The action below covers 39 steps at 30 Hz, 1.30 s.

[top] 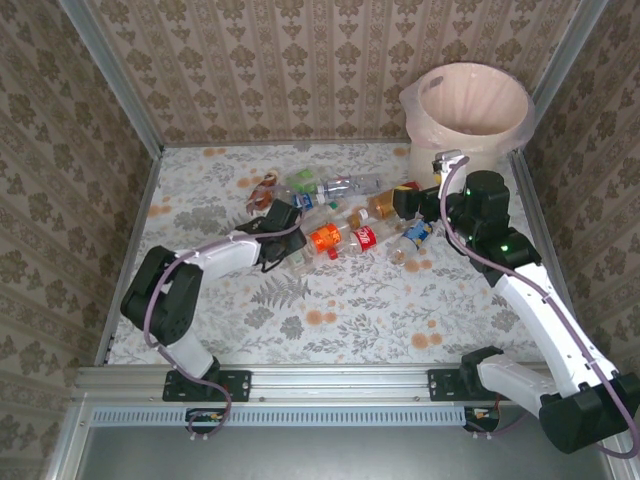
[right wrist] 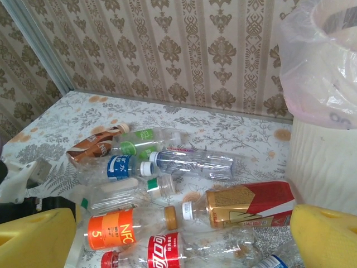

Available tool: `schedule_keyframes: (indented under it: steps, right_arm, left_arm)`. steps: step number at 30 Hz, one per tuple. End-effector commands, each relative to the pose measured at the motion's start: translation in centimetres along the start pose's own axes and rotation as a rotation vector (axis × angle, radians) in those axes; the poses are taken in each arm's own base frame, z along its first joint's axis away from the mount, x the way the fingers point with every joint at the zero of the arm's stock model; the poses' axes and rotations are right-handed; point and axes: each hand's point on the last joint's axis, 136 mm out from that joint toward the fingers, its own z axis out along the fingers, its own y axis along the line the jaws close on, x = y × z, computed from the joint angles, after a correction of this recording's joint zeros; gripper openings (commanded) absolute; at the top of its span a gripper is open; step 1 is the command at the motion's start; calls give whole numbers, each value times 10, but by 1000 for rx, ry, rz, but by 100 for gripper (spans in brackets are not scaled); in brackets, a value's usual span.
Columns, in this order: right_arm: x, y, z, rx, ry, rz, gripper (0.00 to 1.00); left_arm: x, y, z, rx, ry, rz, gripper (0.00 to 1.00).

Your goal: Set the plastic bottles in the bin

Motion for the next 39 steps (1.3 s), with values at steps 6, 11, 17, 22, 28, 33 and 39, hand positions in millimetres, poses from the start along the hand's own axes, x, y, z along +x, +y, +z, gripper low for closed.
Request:
schedule_keyframes:
  steps: [6,11,17,22,28,33,39]
  right_arm:
    - [23,22,21,-59,19,100,100]
    - [55,44,41,-100,56,238,100]
    - [108,73,49,-202,155,336,100]
    - [134,94,45,-304,205,367,100]
    - [164,121,49,-422,285,417,100]
    - [175,139,58,-476,304,423,100]
    - [174,153,66,-541,300,396,100]
  left_arm:
    - [6,4,-35,62,-63,51,56]
    - [0,-1,-47,137,-115,43,56]
    - [-7,-25,-65,257,-154,86,56]
    - [-12,-42,-77,348,-179,113,56]
    - [-14,-59,-83,419,-180,123,56]
    - [-14,-67,-87,464,-176,123,56]
    - [-15,-82,-97,535,-172,134,55]
